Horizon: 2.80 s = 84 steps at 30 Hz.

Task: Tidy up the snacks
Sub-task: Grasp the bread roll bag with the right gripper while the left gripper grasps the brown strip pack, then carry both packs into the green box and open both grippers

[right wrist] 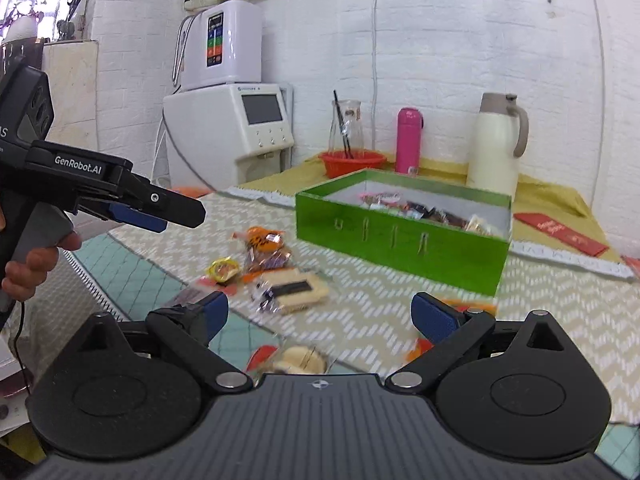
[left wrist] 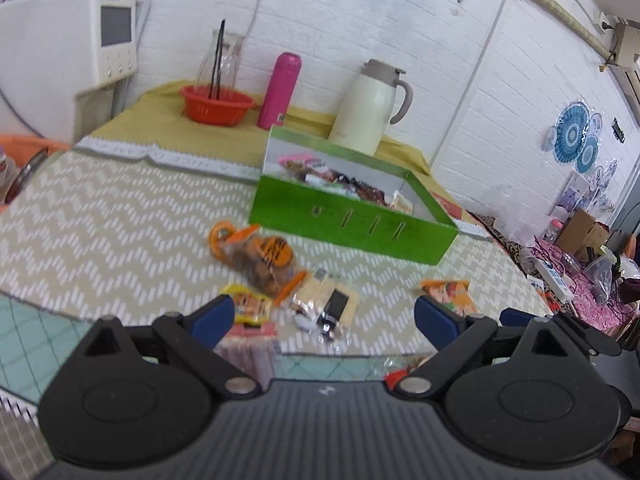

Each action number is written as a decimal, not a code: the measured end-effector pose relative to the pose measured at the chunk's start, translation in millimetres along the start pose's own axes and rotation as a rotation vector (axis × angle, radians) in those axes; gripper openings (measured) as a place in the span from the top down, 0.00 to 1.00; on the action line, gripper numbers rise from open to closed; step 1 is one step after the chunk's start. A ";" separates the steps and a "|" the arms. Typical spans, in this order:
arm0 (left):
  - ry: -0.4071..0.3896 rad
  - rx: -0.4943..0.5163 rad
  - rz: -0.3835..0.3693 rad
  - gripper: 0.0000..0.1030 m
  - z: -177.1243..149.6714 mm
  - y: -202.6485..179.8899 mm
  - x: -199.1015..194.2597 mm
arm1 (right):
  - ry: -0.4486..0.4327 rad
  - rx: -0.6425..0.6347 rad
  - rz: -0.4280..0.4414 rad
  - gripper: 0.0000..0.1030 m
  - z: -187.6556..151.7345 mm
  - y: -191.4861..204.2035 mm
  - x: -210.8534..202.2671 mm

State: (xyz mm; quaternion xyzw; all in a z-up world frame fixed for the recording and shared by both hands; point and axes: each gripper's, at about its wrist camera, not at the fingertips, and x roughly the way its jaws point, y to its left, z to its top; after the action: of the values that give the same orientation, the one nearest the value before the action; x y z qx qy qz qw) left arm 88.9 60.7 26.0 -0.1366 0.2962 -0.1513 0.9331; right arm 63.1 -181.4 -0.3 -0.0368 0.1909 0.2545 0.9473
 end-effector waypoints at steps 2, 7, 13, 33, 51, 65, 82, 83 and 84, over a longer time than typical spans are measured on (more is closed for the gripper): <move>0.044 -0.030 0.016 0.07 -13.0 7.5 5.5 | 0.040 0.022 0.036 0.00 -9.7 5.4 5.8; 0.081 -0.016 0.098 0.07 -27.8 17.9 13.3 | 0.121 0.016 0.047 0.00 -19.7 16.4 20.0; 0.083 0.019 0.151 0.07 -27.2 18.0 33.5 | 0.206 0.057 0.101 0.00 -24.8 27.0 20.1; 0.106 0.169 0.187 0.57 -34.2 4.9 45.0 | 0.171 0.001 0.009 0.00 -10.9 23.5 41.9; 0.115 0.294 0.181 0.39 -47.1 -17.5 50.7 | 0.185 0.033 0.003 0.05 -17.1 19.9 36.7; 0.092 0.281 0.166 0.58 -51.9 -15.8 42.4 | 0.194 0.026 -0.016 0.15 -19.1 20.1 43.7; -0.074 0.190 -0.077 0.64 27.3 -39.9 21.3 | 0.001 -0.005 -0.075 0.22 38.8 1.0 21.8; -0.082 0.187 -0.083 0.64 35.2 -41.4 25.0 | -0.013 -0.005 -0.087 0.22 43.7 -3.1 21.8; -0.090 0.183 -0.083 0.64 44.0 -42.1 29.5 | -0.026 -0.002 -0.100 0.22 48.8 -8.1 22.2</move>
State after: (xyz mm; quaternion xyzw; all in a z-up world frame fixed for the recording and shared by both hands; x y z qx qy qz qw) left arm 129.5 18.6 60.1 -0.0696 0.2329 -0.2101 0.9470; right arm 101.6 -169.9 36.1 -0.0441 0.1760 0.2078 0.9612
